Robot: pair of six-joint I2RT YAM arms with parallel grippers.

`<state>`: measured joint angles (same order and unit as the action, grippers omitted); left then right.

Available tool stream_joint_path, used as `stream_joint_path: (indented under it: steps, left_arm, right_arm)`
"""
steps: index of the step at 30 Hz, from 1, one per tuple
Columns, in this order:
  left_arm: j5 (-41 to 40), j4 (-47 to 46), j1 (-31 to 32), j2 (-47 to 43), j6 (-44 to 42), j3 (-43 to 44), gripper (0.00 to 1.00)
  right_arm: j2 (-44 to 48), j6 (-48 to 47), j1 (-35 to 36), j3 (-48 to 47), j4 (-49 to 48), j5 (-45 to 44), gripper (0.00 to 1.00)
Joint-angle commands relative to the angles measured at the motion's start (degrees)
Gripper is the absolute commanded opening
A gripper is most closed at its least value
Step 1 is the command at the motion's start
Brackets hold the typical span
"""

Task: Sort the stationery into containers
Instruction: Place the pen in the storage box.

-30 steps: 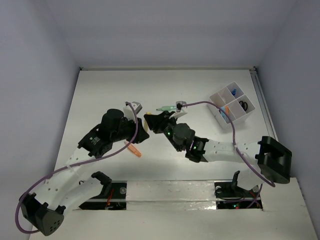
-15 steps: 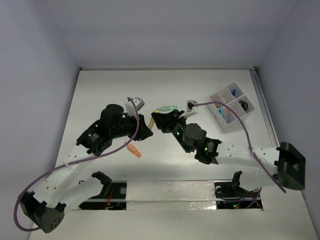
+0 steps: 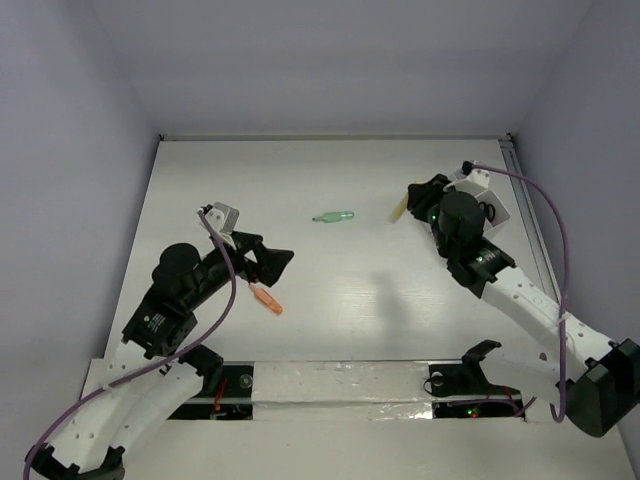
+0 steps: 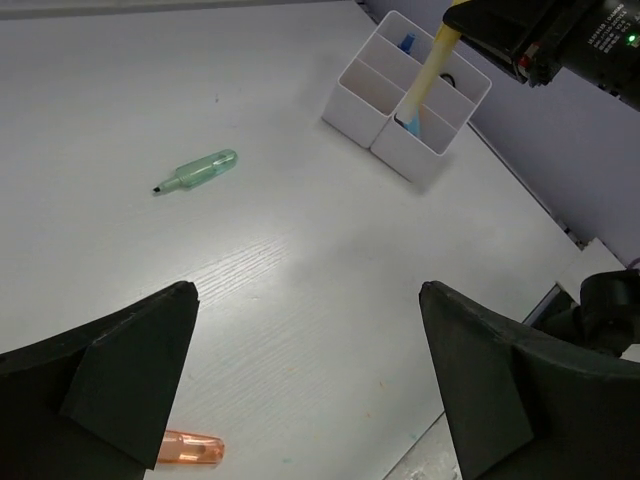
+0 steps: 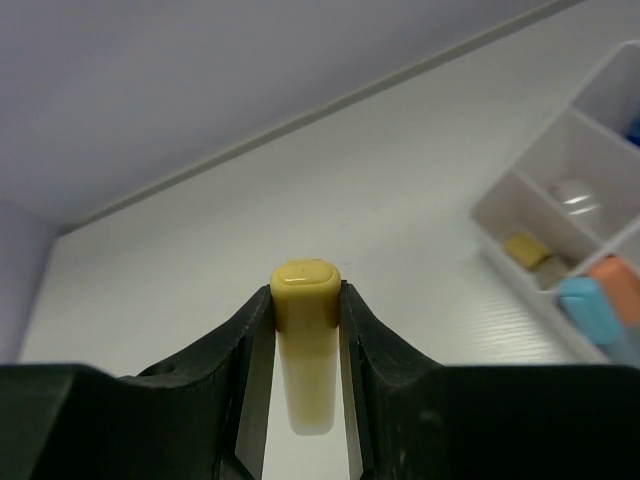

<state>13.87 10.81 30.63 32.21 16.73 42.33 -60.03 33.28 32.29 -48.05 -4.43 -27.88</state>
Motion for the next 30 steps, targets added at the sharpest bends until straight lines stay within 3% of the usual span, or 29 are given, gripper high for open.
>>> stream_joint_path:
  steps: [1, 7, 14, 23, 30]
  left_arm:
    - [0.4, -3.9, 0.0, -0.4, -0.8, -4.5, 0.92]
    - [1.4, -5.0, 0.0, -2.7, -0.8, -6.4, 0.96]
    - [0.9, -5.4, 0.0, -9.1, -0.4, -7.5, 0.99]
    - [0.1, -5.1, 0.5, -11.3, -0.2, -7.5, 0.99]
    - [-0.9, -4.7, 1.0, -11.7, -0.1, -7.4, 0.99]
  right_arm:
    - [1.4, -8.8, -4.4, -2.0, 7.7, -10.0, 0.0]
    - [0.6, -16.3, -11.9, 0.9, 5.0, -18.3, 0.0]
    - [-1.9, -27.6, -12.4, 4.8, -8.3, -26.0, 0.0]
    - [-8.9, -36.1, -12.4, 7.5, -16.3, -22.6, 0.0]
    - [-11.7, -34.9, -12.4, 9.5, -16.8, -21.3, 0.0]
